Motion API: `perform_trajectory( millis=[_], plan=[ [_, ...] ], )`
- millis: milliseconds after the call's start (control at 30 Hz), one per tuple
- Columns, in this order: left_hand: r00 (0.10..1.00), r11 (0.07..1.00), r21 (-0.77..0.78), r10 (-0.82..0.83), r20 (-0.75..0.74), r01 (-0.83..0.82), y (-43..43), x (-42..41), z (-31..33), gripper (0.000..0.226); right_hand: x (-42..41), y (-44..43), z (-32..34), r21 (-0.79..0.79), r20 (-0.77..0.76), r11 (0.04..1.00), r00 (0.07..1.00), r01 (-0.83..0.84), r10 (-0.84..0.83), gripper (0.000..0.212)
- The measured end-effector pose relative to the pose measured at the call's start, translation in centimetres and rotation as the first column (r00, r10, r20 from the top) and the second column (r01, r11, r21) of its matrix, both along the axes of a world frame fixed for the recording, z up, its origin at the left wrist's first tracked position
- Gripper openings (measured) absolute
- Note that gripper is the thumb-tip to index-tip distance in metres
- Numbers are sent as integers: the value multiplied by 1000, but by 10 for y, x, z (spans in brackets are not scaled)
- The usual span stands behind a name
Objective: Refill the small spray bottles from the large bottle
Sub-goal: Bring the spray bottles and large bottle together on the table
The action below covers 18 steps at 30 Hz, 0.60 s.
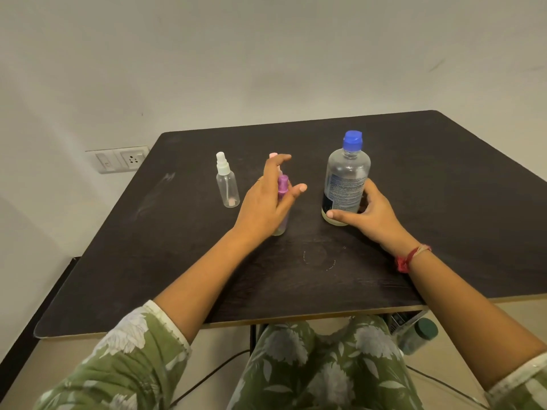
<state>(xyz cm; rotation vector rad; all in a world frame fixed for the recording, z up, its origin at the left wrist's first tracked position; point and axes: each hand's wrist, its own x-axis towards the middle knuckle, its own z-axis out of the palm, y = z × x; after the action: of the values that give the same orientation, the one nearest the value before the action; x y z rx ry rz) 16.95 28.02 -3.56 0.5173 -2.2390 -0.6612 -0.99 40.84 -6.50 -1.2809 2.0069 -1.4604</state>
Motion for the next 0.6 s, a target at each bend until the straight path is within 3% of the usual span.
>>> perform_trajectory(
  millis=[200,500,600],
  plan=[
    [999,981,193,-4,-47,13,-1,15,-20,86,1,0,0,12,-11,1000,1000,12,-12,74],
    [995,974,222,-20,-95,41,-4,22,-20,118,1,0,2,20,-12,1000,1000,17,-17,73],
    [966,984,118,156,-205,-134,2,32,-16,96,2,0,2,20,-6,1000,1000,8,-8,74]
  ],
)
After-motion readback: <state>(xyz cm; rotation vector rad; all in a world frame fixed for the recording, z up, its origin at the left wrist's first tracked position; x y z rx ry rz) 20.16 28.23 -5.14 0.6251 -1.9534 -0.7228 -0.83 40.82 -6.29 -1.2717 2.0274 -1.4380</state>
